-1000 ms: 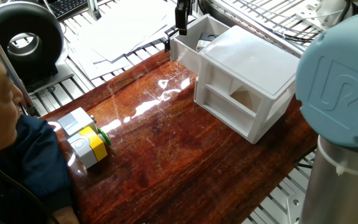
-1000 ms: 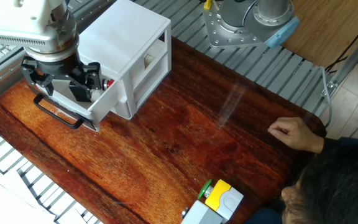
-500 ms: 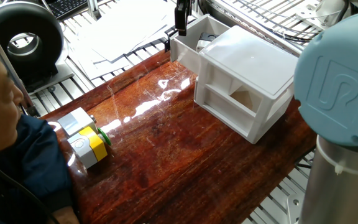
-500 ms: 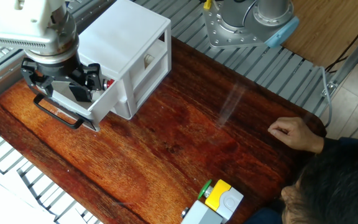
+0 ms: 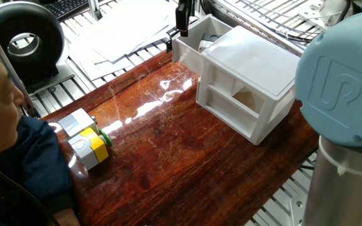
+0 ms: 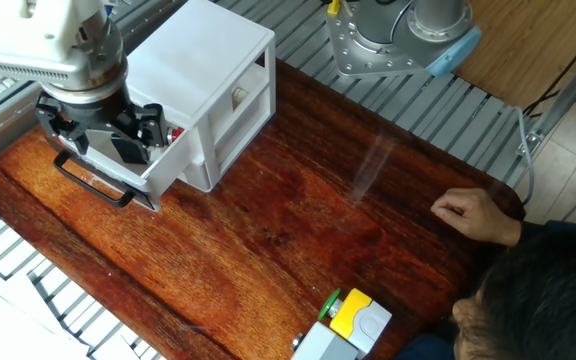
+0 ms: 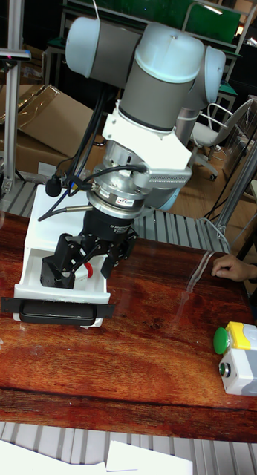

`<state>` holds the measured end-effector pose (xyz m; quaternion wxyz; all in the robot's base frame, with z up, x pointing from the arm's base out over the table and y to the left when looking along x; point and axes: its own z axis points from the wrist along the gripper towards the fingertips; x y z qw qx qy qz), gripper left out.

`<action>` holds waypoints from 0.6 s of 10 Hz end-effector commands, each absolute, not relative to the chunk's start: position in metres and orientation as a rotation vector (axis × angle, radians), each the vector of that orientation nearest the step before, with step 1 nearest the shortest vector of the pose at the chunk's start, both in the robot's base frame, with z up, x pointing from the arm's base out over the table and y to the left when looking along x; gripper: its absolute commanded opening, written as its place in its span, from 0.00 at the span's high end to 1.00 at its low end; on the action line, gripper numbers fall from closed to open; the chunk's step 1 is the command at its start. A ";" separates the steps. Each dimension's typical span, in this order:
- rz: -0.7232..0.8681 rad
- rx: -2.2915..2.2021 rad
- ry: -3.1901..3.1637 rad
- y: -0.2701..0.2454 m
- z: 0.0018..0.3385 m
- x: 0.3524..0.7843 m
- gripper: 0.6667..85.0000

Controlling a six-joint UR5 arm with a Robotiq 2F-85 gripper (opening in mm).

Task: Take something out of a drawer

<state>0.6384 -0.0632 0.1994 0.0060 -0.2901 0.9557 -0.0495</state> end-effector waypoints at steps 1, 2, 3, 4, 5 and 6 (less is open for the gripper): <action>-0.132 -0.893 2.978 -0.059 0.200 0.642 0.12; -0.126 -0.916 2.970 -0.058 0.200 0.642 0.12; -0.076 -0.918 2.965 -0.061 0.197 0.635 0.12; -0.057 -0.914 2.971 -0.066 0.194 0.628 0.12; -0.077 -0.917 2.980 -0.076 0.192 0.622 0.12; -0.082 -0.909 2.995 -0.082 0.190 0.616 0.12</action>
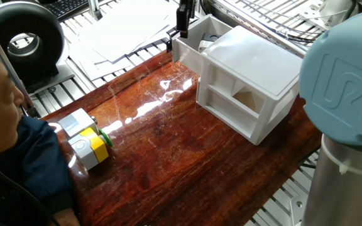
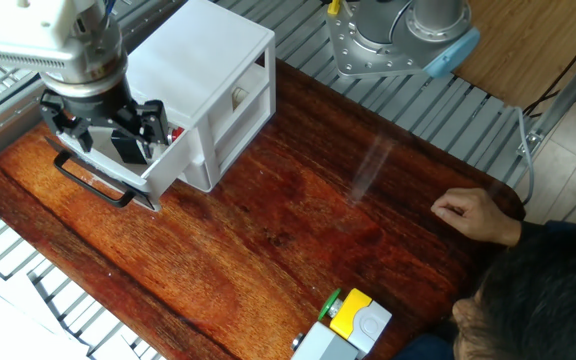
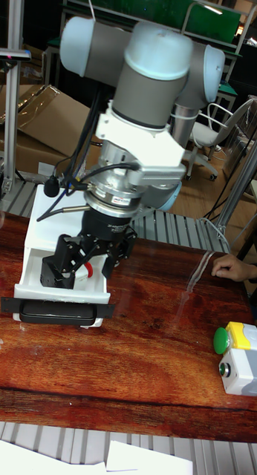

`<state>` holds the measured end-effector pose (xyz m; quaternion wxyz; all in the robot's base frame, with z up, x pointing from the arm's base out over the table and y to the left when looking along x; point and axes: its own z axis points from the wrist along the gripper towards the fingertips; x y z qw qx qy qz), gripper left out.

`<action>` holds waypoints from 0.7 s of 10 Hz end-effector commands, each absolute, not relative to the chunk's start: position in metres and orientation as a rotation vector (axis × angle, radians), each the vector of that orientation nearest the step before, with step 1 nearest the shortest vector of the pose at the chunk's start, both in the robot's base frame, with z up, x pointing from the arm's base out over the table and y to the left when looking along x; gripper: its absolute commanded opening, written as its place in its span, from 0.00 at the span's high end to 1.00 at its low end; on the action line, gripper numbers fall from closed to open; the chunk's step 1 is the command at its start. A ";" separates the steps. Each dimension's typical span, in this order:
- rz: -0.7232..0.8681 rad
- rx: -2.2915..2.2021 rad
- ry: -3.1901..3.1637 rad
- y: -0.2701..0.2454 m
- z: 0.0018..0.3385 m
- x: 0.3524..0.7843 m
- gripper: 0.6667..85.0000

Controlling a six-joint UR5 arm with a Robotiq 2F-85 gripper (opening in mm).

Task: Take something out of a drawer

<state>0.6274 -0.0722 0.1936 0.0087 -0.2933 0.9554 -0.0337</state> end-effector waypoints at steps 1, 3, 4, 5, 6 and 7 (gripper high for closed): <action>-0.059 -0.886 3.014 -0.085 0.187 0.607 0.12; -0.001 -0.842 3.037 -0.083 0.183 0.596 0.12; -0.005 -0.847 3.038 -0.085 0.182 0.594 0.12; -0.015 -0.854 3.038 -0.087 0.182 0.594 0.12; -0.022 -0.864 3.036 -0.088 0.181 0.594 0.12; -0.028 -0.873 3.032 -0.089 0.180 0.595 0.12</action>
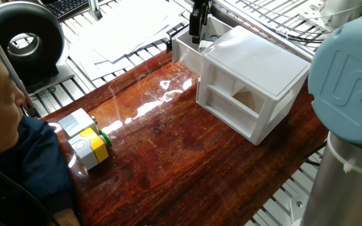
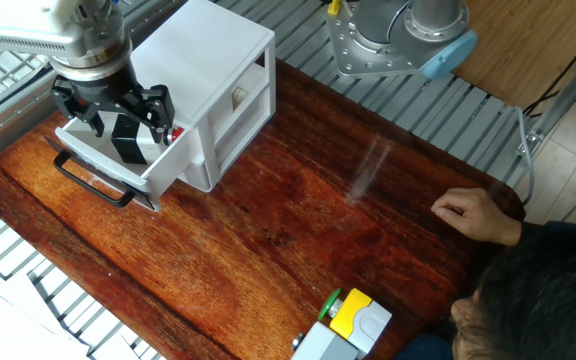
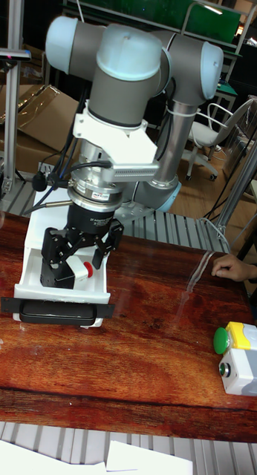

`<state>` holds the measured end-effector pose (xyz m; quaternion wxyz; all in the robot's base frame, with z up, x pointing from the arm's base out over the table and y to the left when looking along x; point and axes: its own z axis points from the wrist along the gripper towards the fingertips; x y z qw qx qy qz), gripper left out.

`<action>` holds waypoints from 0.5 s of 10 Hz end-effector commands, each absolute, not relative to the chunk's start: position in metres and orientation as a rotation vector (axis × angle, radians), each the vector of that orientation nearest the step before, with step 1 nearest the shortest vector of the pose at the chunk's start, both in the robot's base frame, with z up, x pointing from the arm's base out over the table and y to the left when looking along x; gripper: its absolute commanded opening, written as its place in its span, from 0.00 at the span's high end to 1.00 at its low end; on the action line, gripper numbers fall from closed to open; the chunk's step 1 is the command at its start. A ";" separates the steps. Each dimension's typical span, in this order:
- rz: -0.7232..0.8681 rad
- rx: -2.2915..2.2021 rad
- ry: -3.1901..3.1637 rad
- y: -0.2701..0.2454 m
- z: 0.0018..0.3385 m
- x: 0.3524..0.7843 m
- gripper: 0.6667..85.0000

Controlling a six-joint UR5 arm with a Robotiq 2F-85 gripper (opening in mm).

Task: Take something out of a drawer

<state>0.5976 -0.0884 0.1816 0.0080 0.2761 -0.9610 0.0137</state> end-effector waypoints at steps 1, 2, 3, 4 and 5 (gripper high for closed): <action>0.027 0.876 -3.008 -0.090 0.178 0.596 0.12; 0.028 0.888 -3.006 -0.091 0.177 0.596 0.12; 0.033 0.897 -3.003 -0.092 0.176 0.596 0.12; 0.031 0.900 -3.005 -0.093 0.174 0.596 0.12; 0.021 0.895 -3.005 -0.093 0.173 0.595 0.12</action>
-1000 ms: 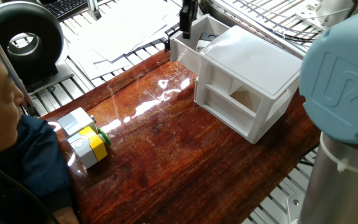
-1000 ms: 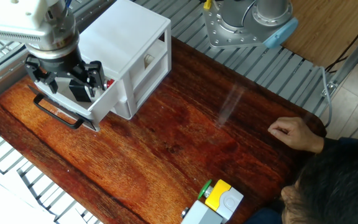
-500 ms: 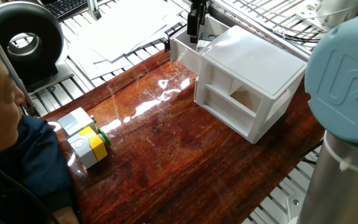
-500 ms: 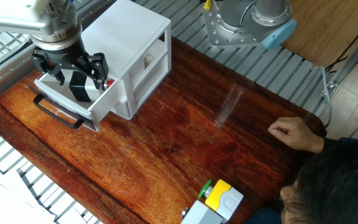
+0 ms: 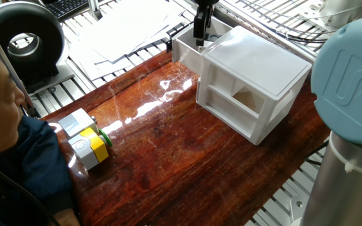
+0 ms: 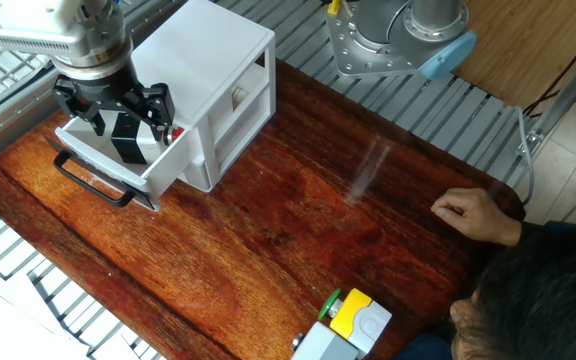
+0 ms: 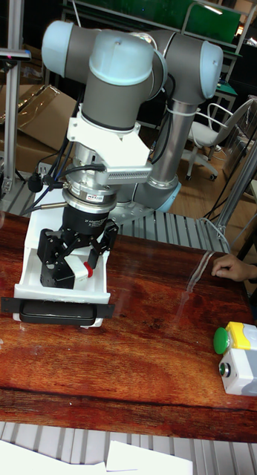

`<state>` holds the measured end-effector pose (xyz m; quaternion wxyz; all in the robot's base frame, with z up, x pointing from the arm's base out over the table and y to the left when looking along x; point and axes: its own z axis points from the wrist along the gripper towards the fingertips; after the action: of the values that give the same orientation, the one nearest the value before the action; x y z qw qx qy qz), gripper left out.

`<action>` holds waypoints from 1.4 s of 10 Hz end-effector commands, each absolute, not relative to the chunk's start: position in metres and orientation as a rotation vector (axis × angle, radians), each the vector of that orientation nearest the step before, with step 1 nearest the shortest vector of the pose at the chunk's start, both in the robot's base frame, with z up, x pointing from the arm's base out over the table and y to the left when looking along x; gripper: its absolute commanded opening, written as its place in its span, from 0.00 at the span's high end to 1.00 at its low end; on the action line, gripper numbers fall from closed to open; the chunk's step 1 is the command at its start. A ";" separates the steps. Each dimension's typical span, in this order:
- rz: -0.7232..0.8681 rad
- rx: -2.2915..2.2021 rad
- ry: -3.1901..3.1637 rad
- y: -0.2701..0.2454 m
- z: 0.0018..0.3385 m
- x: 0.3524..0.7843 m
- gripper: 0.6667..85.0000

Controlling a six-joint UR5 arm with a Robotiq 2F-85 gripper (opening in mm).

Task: Take something out of a drawer

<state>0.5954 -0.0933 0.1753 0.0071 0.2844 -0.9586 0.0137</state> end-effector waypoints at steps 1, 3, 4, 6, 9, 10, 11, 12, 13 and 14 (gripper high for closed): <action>-0.002 0.878 -3.005 -0.090 0.172 0.592 0.12; -0.018 0.864 -3.010 -0.088 0.170 0.591 0.12; -0.023 0.867 -3.010 -0.088 0.169 0.591 0.12; -0.003 0.902 -3.011 -0.093 0.166 0.594 0.12; 0.006 0.910 -3.012 -0.095 0.165 0.595 0.12; 0.004 0.908 -3.013 -0.095 0.165 0.595 0.12; 0.001 0.908 -3.013 -0.094 0.165 0.595 0.12; 0.004 0.908 -3.013 -0.095 0.165 0.595 0.12; 0.004 0.908 -3.013 -0.095 0.165 0.595 0.13; 0.004 0.908 -3.013 -0.095 0.164 0.594 0.13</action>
<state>0.5936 -0.0969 0.1640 0.0014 0.2897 -0.9571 0.0060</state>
